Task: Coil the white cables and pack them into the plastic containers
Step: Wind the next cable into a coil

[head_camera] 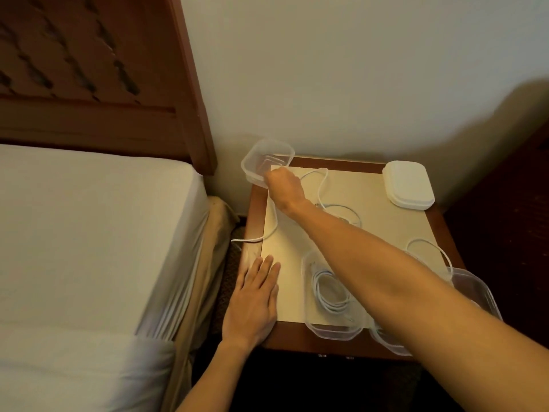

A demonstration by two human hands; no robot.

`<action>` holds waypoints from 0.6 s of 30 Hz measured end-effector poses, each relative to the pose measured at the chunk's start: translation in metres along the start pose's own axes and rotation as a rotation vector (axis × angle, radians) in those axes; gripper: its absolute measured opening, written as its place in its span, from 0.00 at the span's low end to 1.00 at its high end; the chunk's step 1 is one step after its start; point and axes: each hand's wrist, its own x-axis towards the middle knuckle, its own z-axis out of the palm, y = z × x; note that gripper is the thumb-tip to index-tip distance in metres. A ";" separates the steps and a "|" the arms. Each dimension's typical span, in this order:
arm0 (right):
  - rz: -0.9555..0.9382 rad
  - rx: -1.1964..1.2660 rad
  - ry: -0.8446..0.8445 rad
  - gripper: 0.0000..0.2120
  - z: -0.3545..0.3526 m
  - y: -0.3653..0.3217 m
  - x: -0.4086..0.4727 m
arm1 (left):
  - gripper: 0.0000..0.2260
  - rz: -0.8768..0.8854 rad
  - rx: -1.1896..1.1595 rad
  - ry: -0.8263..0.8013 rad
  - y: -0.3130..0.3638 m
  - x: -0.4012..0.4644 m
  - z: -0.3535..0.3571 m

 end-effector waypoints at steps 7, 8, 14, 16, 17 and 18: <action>-0.179 0.381 0.360 0.06 -0.050 -0.028 -0.122 | 0.22 0.020 -0.188 0.074 0.002 -0.001 -0.006; -0.190 0.385 0.372 0.06 -0.052 -0.029 -0.142 | 0.19 -0.005 -0.320 0.132 0.002 -0.001 -0.009; -0.320 0.297 0.359 0.02 -0.046 -0.031 -0.229 | 0.16 -0.630 -1.398 0.223 0.001 0.000 -0.075; -0.371 0.272 0.345 0.02 -0.039 -0.030 -0.244 | 0.24 -0.679 -1.468 0.191 -0.002 0.000 -0.089; -0.385 0.269 0.332 0.02 -0.035 -0.029 -0.249 | 0.26 -0.657 -1.435 0.176 0.001 0.000 -0.096; -0.398 0.263 0.325 0.02 -0.032 -0.028 -0.251 | 0.26 -0.628 -1.377 0.164 0.006 -0.001 -0.100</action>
